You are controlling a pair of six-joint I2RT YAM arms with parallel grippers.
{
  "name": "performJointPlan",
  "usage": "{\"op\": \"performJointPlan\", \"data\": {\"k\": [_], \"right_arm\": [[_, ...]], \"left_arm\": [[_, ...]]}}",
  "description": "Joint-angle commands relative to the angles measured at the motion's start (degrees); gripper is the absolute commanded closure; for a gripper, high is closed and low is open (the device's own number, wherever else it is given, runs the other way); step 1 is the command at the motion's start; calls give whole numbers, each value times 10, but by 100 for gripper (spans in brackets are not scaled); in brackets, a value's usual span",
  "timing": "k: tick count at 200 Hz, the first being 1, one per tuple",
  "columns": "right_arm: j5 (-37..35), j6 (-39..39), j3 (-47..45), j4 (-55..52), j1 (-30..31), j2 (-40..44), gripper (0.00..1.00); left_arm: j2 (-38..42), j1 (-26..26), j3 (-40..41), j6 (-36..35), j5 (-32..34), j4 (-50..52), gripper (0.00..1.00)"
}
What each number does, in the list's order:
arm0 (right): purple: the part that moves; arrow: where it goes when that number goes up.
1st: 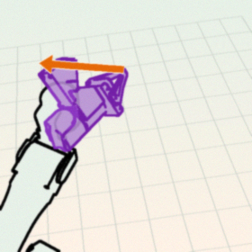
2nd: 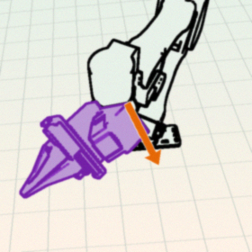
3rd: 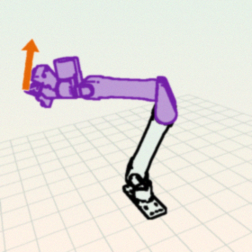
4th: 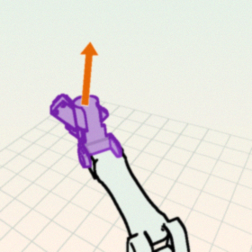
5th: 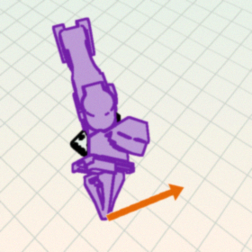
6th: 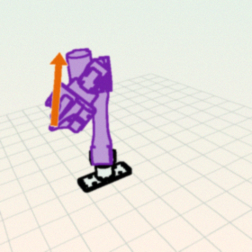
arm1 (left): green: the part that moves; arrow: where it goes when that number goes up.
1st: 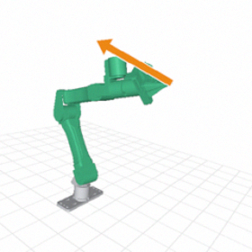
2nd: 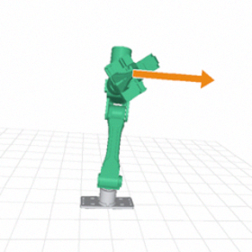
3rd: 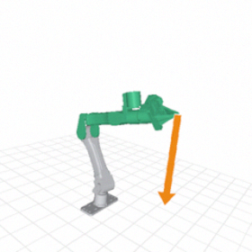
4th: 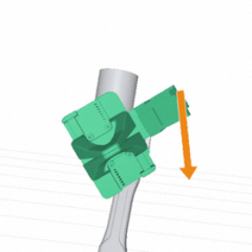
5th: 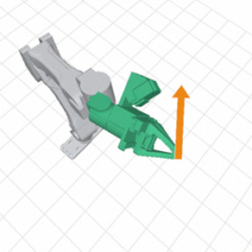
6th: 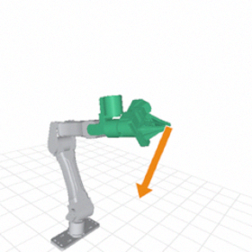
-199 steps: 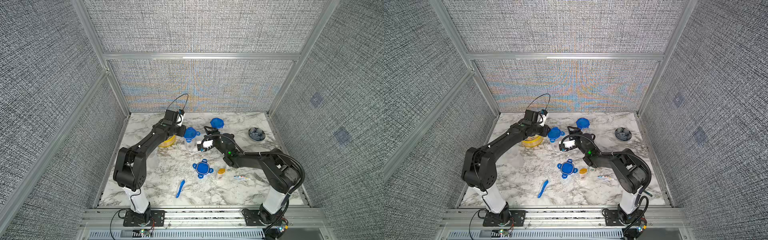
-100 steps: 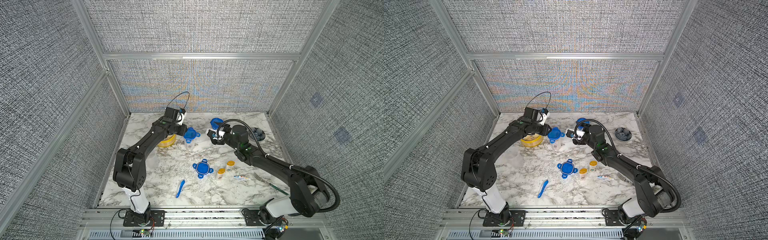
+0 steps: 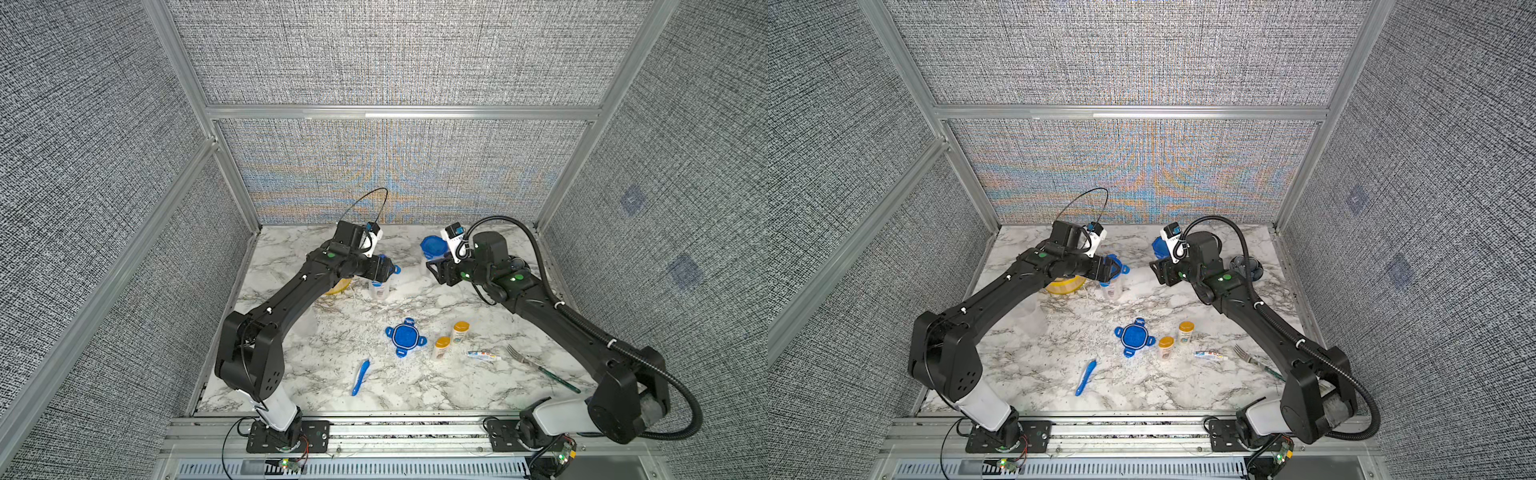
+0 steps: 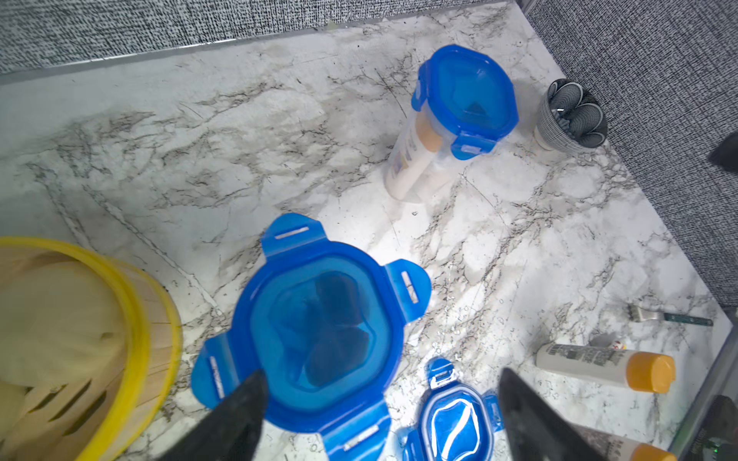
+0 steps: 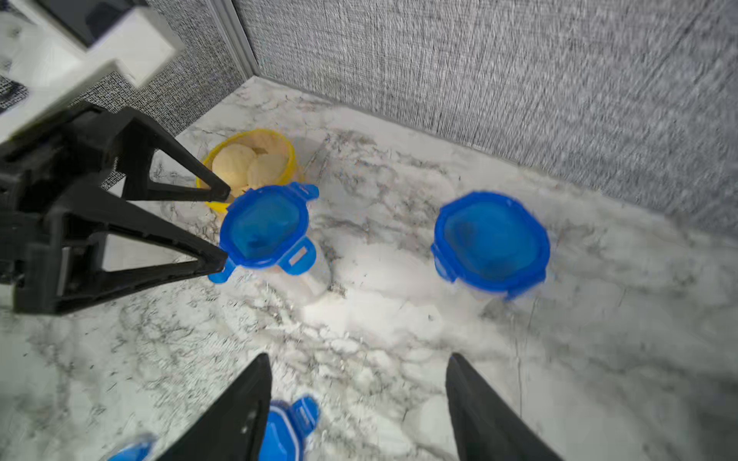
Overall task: Pack away toiletry kits
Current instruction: Close the fastener on the container.
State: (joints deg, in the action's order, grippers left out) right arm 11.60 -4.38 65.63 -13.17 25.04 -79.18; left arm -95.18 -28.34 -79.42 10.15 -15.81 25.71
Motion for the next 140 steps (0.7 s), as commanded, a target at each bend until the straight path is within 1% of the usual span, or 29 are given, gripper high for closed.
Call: {"op": "performJointPlan", "data": {"k": [1,20,36,52,82,140], "right_arm": [[-19,-71,-10,-93,-5,25,27],[-30,-78,-28,-111,-15,52,25],[-26,-82,-45,-116,-29,69,24],[-16,-85,-58,-116,-45,80,23],[20,-93,-75,-105,-74,83,23],[57,-90,-81,-97,-95,75,22]], "left_arm": [[0,-20,-2,38,77,12,0],[-24,-34,-30,51,123,48,0],[-45,-43,-58,62,167,77,1],[-56,-51,-73,69,206,85,0],[-70,-59,-92,74,246,99,1],[-91,-74,-116,81,273,104,1]]}}
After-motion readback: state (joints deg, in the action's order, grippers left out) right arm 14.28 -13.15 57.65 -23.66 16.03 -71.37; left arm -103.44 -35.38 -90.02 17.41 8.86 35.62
